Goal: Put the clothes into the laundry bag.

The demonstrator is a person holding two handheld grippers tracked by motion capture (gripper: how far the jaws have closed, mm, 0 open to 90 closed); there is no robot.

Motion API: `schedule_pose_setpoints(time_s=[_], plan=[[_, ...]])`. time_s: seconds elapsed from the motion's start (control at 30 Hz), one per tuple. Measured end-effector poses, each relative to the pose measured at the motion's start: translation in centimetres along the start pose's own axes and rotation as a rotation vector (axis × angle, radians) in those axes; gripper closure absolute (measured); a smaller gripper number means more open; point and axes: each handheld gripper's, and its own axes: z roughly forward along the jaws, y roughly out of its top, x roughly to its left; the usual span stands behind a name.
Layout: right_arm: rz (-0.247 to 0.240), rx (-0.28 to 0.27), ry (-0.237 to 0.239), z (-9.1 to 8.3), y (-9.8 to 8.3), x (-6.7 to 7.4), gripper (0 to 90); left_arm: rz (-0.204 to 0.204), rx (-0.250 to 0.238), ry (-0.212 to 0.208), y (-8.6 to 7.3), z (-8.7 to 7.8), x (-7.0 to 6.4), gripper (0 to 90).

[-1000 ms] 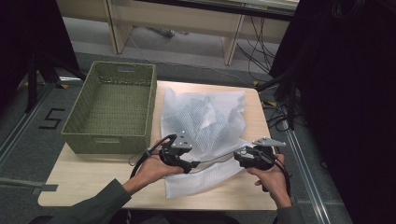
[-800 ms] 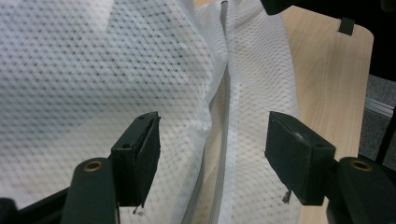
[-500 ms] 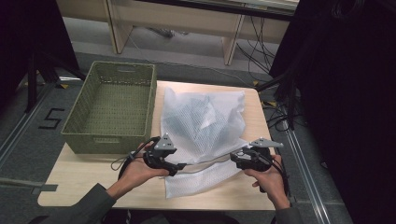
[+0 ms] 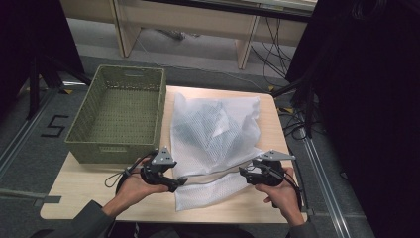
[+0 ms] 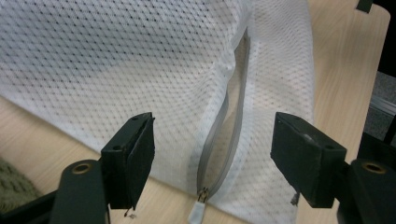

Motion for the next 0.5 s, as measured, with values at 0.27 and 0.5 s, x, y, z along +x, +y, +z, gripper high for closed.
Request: schedule_pose_setpoints(time_s=[0.27, 0.5], plan=[[-0.031, -0.017, 0.03, -0.2, -0.5, 1.1, 36.1, -0.03, -0.021, 0.008, -1.3, -1.6, 0.3, 27.5], [-0.052, 0.002, 0.051, -0.3, -1.2, 2.2, 34.5, -0.033, -0.01, 0.034, -2.5, -3.2, 0.9, 25.3]])
